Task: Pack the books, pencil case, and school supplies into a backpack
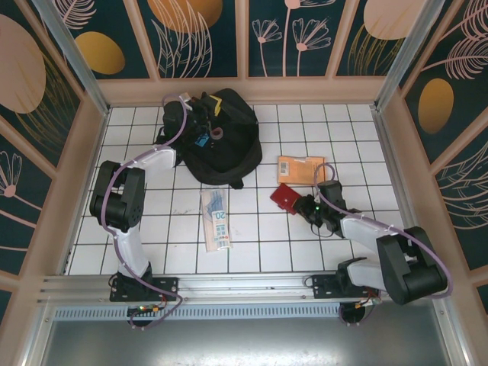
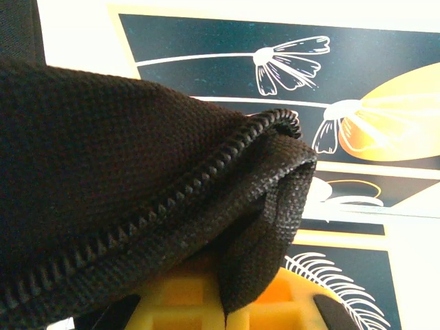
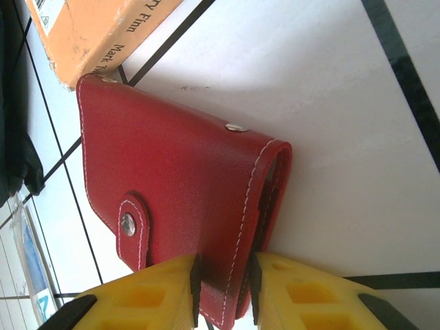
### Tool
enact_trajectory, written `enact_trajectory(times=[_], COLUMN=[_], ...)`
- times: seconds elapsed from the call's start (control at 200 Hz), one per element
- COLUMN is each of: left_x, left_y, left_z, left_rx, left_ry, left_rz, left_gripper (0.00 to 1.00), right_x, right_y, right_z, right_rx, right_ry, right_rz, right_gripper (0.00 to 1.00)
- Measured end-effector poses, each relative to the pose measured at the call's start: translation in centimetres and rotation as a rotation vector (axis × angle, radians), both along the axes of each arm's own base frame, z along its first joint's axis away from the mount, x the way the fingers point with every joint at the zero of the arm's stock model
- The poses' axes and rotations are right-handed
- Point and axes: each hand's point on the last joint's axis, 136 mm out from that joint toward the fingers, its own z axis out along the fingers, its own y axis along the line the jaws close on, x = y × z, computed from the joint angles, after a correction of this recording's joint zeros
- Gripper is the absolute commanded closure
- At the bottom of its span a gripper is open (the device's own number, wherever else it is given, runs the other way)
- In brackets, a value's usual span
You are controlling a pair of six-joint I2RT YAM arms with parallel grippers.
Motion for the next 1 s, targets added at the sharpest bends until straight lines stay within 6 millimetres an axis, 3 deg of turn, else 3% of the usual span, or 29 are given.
enact_trajectory(times=[0.16, 0.265, 0.56, 0.656, 0.856, 1.001], left_x=[-0.1, -0.2, -0.3, -0.3, -0.3, -0.3], left_y=[0.0, 0.0, 0.0, 0.0, 0.0, 0.0], left_z=[-0.3, -0.4, -0.5, -0.4, -0.4, -0.4], left_rx=[0.002, 0.001, 0.0, -0.001, -0.001, -0.001], left_ry=[0.005, 0.005, -0.001, -0.001, -0.001, -0.001], left_rz=[0.0, -0.004, -0.007, -0.007, -0.007, -0.007], left_gripper=[1.0, 1.0, 1.0, 1.0, 1.0, 1.0], right_x=[0.4, 1.2, 1.8, 1.6, 2.8, 2.6], right_y=[0.2, 0.6, 1.0, 0.7, 1.0, 1.0], right_z=[-0.3, -0.3, 0.4, 1.8, 6.8, 7.9], right_rx=[0.012, 0.034, 0.035, 0.023, 0.042, 0.045], right_ry=[-0.003, -0.022, -0.033, -0.044, -0.136, -0.146], right_rz=[0.004, 0.01, 0.023, 0.024, 0.028, 0.027], right_gripper=[0.8, 1.0, 1.0, 1.0, 1.0, 1.0])
